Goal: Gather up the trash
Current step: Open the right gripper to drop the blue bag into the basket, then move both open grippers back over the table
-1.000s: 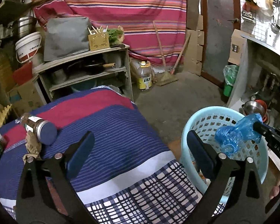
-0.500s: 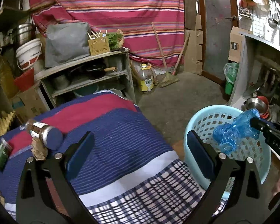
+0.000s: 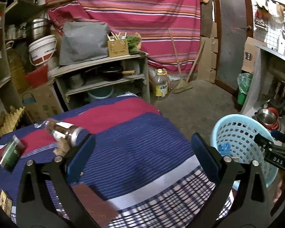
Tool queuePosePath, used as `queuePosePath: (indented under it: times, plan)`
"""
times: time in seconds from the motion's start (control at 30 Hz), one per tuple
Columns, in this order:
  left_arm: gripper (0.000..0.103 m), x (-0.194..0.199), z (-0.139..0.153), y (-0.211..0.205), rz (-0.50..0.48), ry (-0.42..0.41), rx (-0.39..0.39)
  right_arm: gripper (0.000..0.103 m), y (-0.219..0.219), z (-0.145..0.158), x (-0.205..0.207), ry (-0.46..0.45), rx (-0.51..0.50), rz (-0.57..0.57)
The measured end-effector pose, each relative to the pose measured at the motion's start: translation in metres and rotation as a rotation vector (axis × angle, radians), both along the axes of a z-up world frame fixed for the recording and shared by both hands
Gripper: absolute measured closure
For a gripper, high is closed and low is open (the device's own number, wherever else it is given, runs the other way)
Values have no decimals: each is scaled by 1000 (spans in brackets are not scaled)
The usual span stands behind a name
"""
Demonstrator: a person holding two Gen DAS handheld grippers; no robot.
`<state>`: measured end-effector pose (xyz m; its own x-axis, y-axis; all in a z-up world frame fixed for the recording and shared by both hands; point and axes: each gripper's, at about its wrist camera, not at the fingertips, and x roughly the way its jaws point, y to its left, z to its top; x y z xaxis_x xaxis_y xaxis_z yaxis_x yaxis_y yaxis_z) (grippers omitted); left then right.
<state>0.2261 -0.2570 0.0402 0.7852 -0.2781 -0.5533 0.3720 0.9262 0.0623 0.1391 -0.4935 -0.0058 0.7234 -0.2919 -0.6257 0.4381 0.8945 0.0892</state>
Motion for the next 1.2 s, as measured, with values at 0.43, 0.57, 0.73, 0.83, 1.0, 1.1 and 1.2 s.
queuePosePath:
  times: [0.43, 0.57, 0.73, 0.83, 1.0, 1.1, 1.2]
  plan:
    - [6, 8, 6, 50, 54, 3, 6, 14, 56, 18, 17, -39, -17, 22]
    - [6, 15, 6, 70, 83, 8, 19, 14, 85, 20, 31, -38, -29, 63]
    - [6, 27, 4, 112, 136, 5, 60, 14, 123, 17, 48, -35, -25, 125]
    - [6, 37, 5, 149, 191, 24, 45, 14, 150, 15, 59, -31, -27, 174]
    - [6, 50, 1, 214, 311, 69, -12, 14, 198, 10, 74, -8, -55, 272]
    - [6, 56, -2, 241, 357, 85, -28, 14, 222, 6, 80, 10, -72, 327]
    - [6, 60, -6, 262, 399, 99, -44, 14, 244, 1, 80, 28, -94, 377]
